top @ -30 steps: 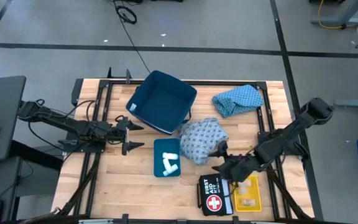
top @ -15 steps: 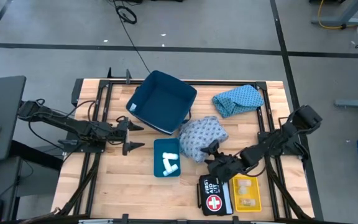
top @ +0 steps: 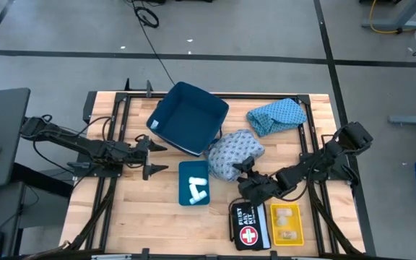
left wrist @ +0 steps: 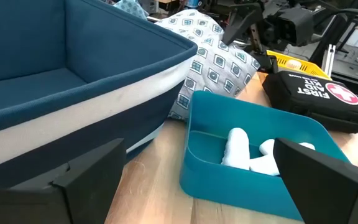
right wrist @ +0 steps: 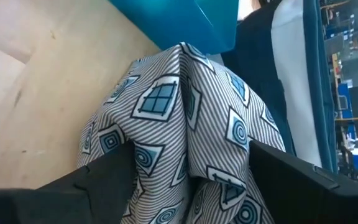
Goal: Pick & place medical supplies in basket/bin
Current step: Put the gray gown in the blue bin
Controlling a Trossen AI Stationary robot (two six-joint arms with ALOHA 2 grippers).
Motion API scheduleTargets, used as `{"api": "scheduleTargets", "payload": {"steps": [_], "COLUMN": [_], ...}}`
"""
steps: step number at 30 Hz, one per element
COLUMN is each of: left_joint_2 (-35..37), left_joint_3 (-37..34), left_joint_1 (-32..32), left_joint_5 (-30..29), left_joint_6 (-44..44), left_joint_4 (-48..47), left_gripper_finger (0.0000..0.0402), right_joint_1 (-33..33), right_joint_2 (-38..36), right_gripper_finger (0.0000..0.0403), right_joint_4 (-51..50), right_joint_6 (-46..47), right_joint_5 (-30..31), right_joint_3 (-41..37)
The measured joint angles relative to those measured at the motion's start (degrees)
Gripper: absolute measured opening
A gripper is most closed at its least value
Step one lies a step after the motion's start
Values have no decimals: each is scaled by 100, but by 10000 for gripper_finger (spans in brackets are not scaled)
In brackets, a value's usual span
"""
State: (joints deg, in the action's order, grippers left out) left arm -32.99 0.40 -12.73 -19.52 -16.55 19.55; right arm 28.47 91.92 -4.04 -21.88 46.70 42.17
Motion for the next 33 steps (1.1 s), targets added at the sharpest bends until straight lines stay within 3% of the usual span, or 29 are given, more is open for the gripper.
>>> {"api": "scheduleTargets", "payload": {"steps": [4,7,11,16,18,25,33], "left_joint_2": [0,0,0,0,0,0,0], "left_joint_3": [0,0,0,0,0,0,0], "left_joint_1": [0,0,0,0,0,0,0], "left_joint_5": [-1,-1,-1,1,1,1,1], "left_joint_6": [-5,-8,-17,-16,-16,-15,1], "left_joint_4": [3,9,9,11,11,11,11], "left_gripper_finger": [398,398,398,398,398,398,398], "right_joint_1": [-147,-237,-269,-269,-269,-247,208], "right_joint_2": [0,0,0,0,0,0,2], "right_gripper_finger": [312,283,197,52,19,14,14], "right_joint_4": [-1,-26,-49,-62,-67,-49,27], "right_joint_6": [19,16,-6,-51,-44,403,124], "right_joint_5": [-76,-75,30,70,72,257,1809], "right_joint_3": [0,0,0,0,0,0,207]}}
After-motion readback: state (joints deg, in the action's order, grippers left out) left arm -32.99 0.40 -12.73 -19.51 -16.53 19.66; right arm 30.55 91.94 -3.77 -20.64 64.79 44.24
